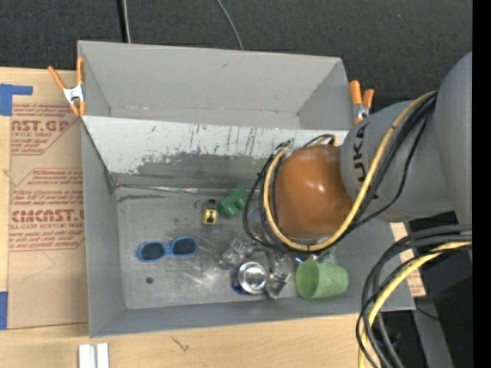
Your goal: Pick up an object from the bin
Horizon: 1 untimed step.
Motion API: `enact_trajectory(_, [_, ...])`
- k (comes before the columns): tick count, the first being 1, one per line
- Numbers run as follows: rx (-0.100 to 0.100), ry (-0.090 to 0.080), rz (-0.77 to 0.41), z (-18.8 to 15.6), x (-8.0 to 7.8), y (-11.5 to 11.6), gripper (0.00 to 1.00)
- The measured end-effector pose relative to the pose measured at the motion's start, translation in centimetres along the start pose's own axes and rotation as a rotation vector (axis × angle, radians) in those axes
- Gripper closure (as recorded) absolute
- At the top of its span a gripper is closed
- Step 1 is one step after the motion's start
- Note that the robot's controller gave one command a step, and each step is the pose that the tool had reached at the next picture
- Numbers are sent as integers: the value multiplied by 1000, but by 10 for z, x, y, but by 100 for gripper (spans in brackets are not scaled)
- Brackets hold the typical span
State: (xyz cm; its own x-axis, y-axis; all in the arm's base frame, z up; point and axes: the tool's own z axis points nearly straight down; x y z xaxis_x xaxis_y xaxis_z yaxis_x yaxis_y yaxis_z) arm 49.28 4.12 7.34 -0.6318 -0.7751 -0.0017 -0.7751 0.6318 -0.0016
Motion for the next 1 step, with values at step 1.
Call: enact_trajectory(1, [1,-6,-1,-1,-2,0,100])
